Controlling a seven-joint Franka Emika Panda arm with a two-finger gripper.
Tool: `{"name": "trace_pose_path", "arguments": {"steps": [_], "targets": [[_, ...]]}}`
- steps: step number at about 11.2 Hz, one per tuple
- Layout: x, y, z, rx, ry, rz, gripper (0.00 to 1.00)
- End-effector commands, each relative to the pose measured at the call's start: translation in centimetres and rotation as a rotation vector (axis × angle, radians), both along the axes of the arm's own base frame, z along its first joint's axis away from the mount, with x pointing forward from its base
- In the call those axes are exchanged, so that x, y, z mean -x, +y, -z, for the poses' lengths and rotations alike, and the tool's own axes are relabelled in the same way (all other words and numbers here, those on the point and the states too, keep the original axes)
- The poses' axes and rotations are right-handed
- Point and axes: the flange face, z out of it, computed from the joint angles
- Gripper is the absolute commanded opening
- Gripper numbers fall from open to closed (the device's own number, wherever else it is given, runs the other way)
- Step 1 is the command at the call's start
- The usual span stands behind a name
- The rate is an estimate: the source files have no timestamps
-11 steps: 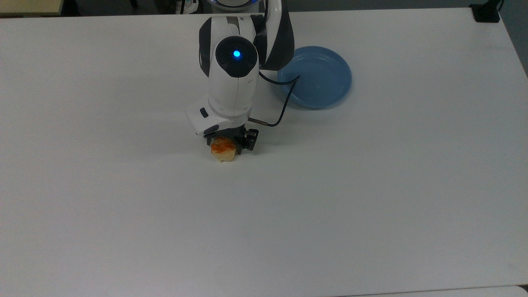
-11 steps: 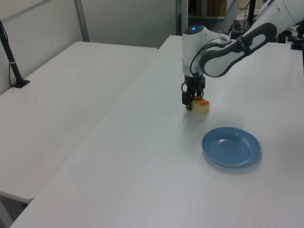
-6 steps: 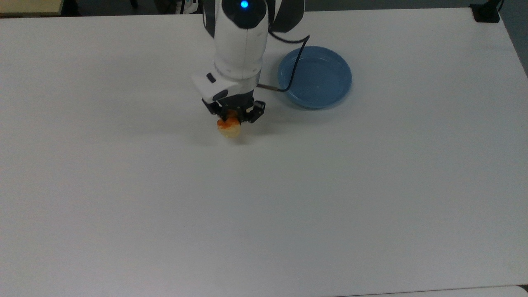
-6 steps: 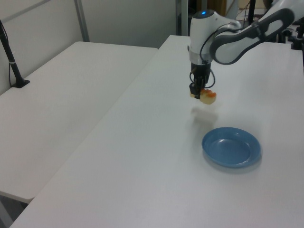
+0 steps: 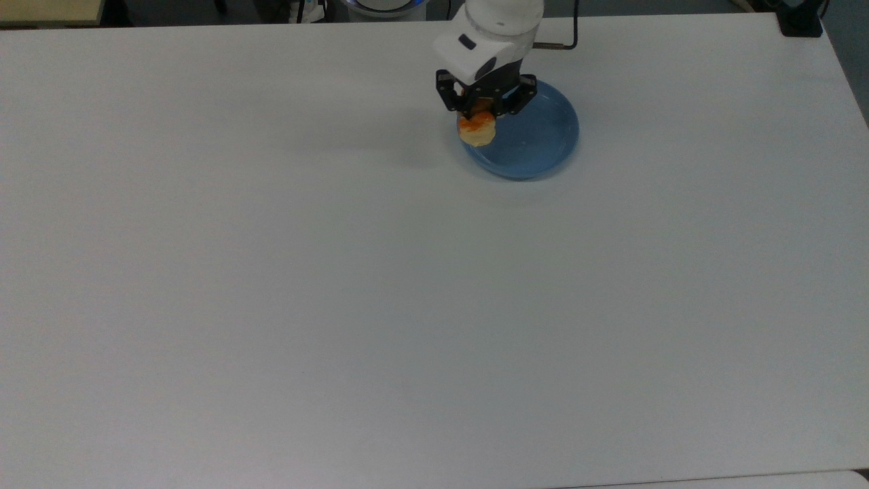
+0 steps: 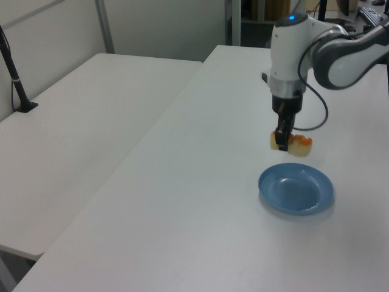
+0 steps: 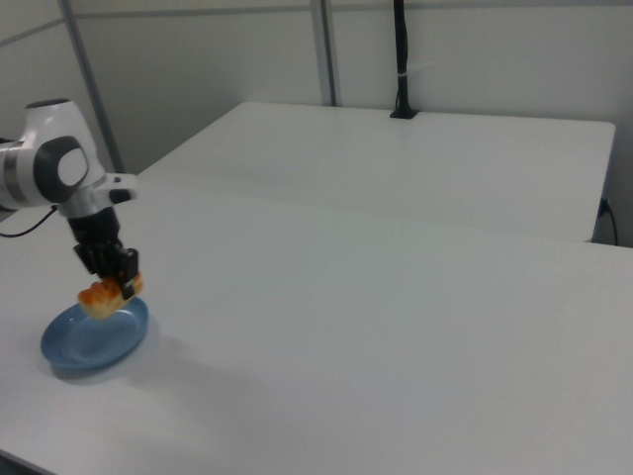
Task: Put the bread onto the plate
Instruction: 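Carry the held bread roll over the blue plate, then lower the bread roll onto the plate and open the gripper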
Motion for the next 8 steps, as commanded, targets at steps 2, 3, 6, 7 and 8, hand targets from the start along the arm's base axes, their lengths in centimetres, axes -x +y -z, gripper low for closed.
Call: {"name": "trace_pose_path", "arguments": {"steps": [2,3,6,7,8], "targets": [[3.7,6.6,5.5,0.032,0.087,0.032,0.56],[3.9,7.0,6.1,0.036,0.097,0.026,0.63],[3.8,7.0,5.0,0.051,0.079,0.078,1.0],[3.5,6.9,3.3,0.063,0.059,0.072,1.0],[2.8,6.2,0.5,0.075,0.049,0.084,1.0]]}}
